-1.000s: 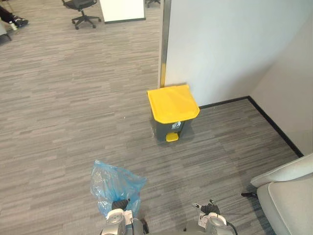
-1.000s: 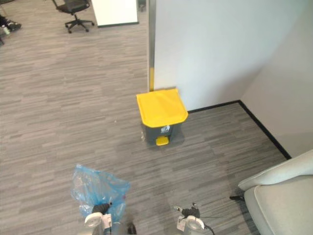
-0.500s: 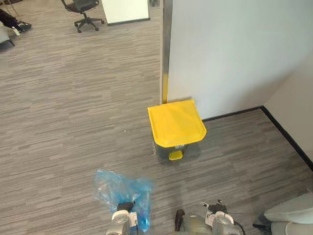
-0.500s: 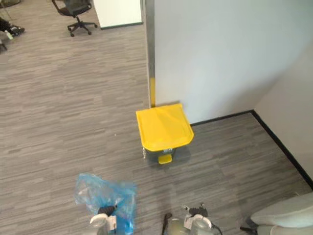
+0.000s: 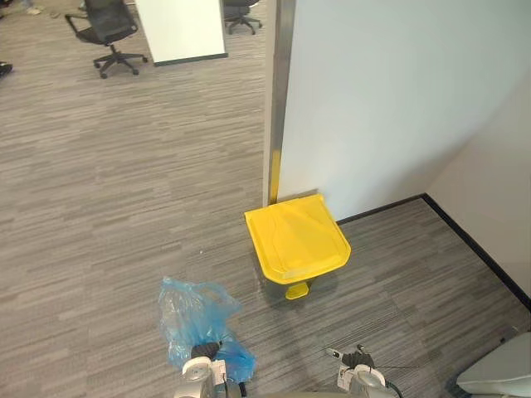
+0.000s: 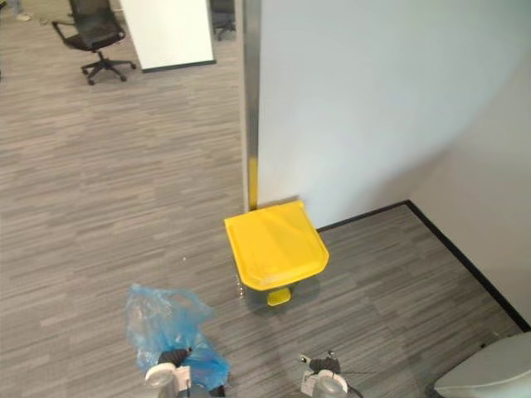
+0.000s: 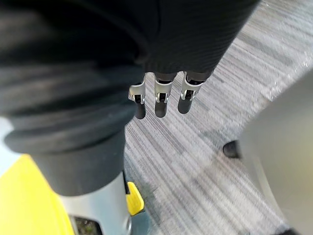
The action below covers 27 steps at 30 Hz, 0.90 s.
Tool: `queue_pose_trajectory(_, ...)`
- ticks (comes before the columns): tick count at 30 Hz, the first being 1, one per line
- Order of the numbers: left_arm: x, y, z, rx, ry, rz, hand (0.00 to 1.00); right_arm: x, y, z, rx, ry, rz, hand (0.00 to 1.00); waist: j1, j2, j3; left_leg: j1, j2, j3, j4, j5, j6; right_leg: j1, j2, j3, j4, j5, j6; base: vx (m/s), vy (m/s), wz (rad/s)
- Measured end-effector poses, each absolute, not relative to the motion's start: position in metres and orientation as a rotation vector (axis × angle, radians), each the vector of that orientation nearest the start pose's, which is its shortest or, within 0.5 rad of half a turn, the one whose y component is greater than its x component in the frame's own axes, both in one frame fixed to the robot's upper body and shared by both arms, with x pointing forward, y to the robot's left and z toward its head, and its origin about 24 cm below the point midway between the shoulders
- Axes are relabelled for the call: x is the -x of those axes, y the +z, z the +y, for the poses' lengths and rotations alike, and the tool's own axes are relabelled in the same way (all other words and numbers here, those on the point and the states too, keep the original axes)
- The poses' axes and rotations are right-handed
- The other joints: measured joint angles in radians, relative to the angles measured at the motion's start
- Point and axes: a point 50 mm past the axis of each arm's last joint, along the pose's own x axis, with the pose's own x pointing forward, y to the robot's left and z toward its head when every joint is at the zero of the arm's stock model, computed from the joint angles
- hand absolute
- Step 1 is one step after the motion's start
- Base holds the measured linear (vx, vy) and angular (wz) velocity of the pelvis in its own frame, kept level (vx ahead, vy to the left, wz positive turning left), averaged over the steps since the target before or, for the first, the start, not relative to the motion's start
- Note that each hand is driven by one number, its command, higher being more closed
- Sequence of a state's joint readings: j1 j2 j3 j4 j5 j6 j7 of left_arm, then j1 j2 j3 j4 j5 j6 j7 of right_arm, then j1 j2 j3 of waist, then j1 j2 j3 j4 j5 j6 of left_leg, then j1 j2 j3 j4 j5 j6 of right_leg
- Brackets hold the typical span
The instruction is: Gather rubbish on tea table into small bin, then transfer packed bag to large trash can.
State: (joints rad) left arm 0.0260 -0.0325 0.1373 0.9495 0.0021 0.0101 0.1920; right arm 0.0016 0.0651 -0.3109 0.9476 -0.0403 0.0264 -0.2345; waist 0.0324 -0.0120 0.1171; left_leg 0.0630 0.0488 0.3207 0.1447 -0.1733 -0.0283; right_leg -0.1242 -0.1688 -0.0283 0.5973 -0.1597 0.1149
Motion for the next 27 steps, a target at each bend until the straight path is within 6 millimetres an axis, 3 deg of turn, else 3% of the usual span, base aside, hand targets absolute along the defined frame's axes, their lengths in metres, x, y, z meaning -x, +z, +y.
queue_pose_trajectory(1,-0.132,-0.149,0.169,-0.005,0.299,0.997,1.00,-0.135,-0.147,-0.178,-0.057,-0.450,0.996,0.00,-0.005,-0.001,0.002,0.027,-0.002,-0.001,0.001,-0.007,0.013,-0.045,-0.015,0.000,0.118,0.018,0.013,0.12,0.084,0.09)
queue_pose_trajectory(3,-0.132,-0.149,0.172,-0.012,0.303,0.997,1.00,-0.133,-0.148,-0.179,-0.057,-0.453,1.000,0.00,-0.005,-0.013,0.006,0.060,-0.007,-0.005,-0.004,-0.018,0.015,-0.069,-0.038,-0.037,0.190,-0.025,-0.009,0.16,0.015,0.19)
queue_pose_trajectory(5,-0.130,-0.150,0.173,-0.013,0.305,1.004,1.00,-0.132,-0.148,-0.179,-0.056,-0.453,1.001,0.00,-0.008,-0.011,0.006,0.081,-0.006,-0.010,-0.025,-0.030,0.014,-0.096,-0.039,-0.085,0.147,-0.067,-0.028,0.21,-0.065,0.13)
queue_pose_trajectory(6,-0.130,-0.151,0.173,-0.013,0.305,1.009,1.00,-0.135,-0.147,-0.179,-0.057,-0.452,0.994,0.00,-0.016,-0.010,0.006,0.089,0.001,-0.017,-0.028,-0.026,-0.003,-0.113,-0.028,-0.108,0.070,-0.076,-0.038,0.33,-0.167,0.14)
queue_pose_trajectory(7,-0.129,-0.151,0.173,-0.011,0.307,1.016,1.00,-0.138,-0.146,-0.180,-0.058,-0.454,0.987,0.00,-0.025,0.002,0.014,0.096,0.023,-0.024,-0.025,-0.031,-0.016,-0.122,0.012,-0.113,-0.029,-0.070,-0.048,0.28,-0.155,0.16)
queue_pose_trajectory(8,-0.128,-0.152,0.173,-0.011,0.309,1.021,1.00,-0.139,-0.146,-0.181,-0.056,-0.454,0.983,0.00,-0.027,0.007,0.017,0.100,0.036,-0.030,-0.022,-0.035,-0.024,-0.122,0.035,-0.108,-0.087,-0.055,-0.058,0.25,-0.161,0.18)
queue_pose_trajectory(9,-0.128,-0.152,0.176,-0.021,0.312,1.020,1.00,-0.136,-0.147,-0.179,-0.059,-0.453,0.993,0.00,-0.027,-0.011,0.010,0.103,0.025,-0.056,-0.022,-0.042,-0.042,-0.101,0.063,-0.082,-0.237,0.057,-0.079,0.25,-0.155,0.17)
queue_pose_trajectory(10,-0.129,-0.153,0.173,-0.007,0.314,1.029,1.00,-0.136,-0.147,-0.185,-0.056,-0.463,0.997,0.00,-0.027,0.010,0.021,0.116,0.050,-0.099,-0.028,-0.052,-0.057,-0.080,0.086,-0.094,-0.235,0.081,-0.111,0.42,-0.262,0.11)
queue_pose_trajectory(11,-0.129,-0.153,0.167,0.012,0.309,1.032,1.00,-0.134,-0.148,-0.194,-0.050,-0.489,1.003,0.00,-0.019,0.036,0.011,0.115,0.069,-0.136,-0.028,-0.051,-0.058,-0.078,0.110,-0.102,-0.245,0.068,-0.119,0.30,-0.183,-0.02)
queue_pose_trajectory(13,-0.129,-0.154,0.159,0.028,0.298,1.036,1.00,-0.133,-0.148,-0.198,-0.048,-0.505,1.008,0.00,-0.023,0.051,0.013,0.117,0.086,-0.140,-0.025,-0.039,-0.077,-0.067,0.122,-0.113,-0.246,0.040,-0.130,0.24,-0.167,0.04)
queue_pose_trajectory(16,-0.131,-0.154,0.157,0.033,0.271,1.034,1.00,-0.127,-0.149,-0.200,-0.046,-0.516,1.022,0.00,-0.029,0.049,0.017,0.101,0.112,-0.146,0.066,-0.031,-0.083,0.004,0.135,-0.140,-0.297,0.030,-0.136,0.19,-0.134,0.29)
queue_pose_trajectory(19,-0.139,-0.149,0.158,0.032,0.270,0.998,1.00,-0.118,-0.152,-0.200,-0.040,-0.521,1.044,0.00,-0.021,0.027,0.022,-0.041,0.164,-0.131,0.411,-0.031,-0.104,0.099,0.129,-0.168,-0.376,0.027,-0.143,0.13,-0.042,0.27)
queue_pose_trajectory(20,-0.139,-0.149,0.158,0.032,0.274,0.994,1.00,-0.118,-0.152,-0.200,-0.035,-0.523,1.043,0.00,-0.017,0.027,0.021,-0.061,0.174,-0.109,0.443,-0.053,-0.091,0.111,0.127,-0.166,-0.384,0.026,-0.144,0.11,0.048,-0.07)
queue_pose_trajectory(23,-0.138,-0.149,0.159,0.032,0.276,0.995,1.00,-0.119,-0.152,-0.199,-0.048,-0.537,1.040,0.00,-0.018,0.026,0.021,-0.074,0.153,-0.069,0.343,-0.106,-0.070,0.125,0.110,-0.139,-0.398,0.032,-0.134,0.10,0.117,-0.24)
queue_pose_trajectory(24,-0.138,-0.149,0.159,0.032,0.277,0.995,1.00,-0.119,-0.152,-0.200,-0.057,-0.550,1.040,0.00,-0.017,0.032,0.017,-0.076,0.126,-0.087,0.198,-0.065,-0.045,0.119,0.107,-0.119,-0.400,0.039,-0.115,0.09,0.213,-0.53)
queue_pose_trajectory(25,-0.136,-0.150,0.159,0.033,0.279,1.006,1.00,-0.119,-0.151,-0.203,-0.059,-0.563,1.037,0.00,-0.013,0.041,0.007,-0.061,0.114,-0.087,0.134,-0.030,-0.063,0.107,0.118,-0.080,-0.396,0.038,-0.090,0.09,0.219,-0.57)
queue_pose_trajectory(27,-0.135,-0.150,0.166,0.017,0.307,1.006,1.00,-0.115,-0.153,-0.198,-0.089,-0.574,1.046,0.00,-0.008,0.019,-0.005,-0.032,0.089,-0.052,0.100,-0.026,-0.058,0.114,0.101,-0.040,-0.420,0.053,-0.069,0.08,0.214,-0.50)
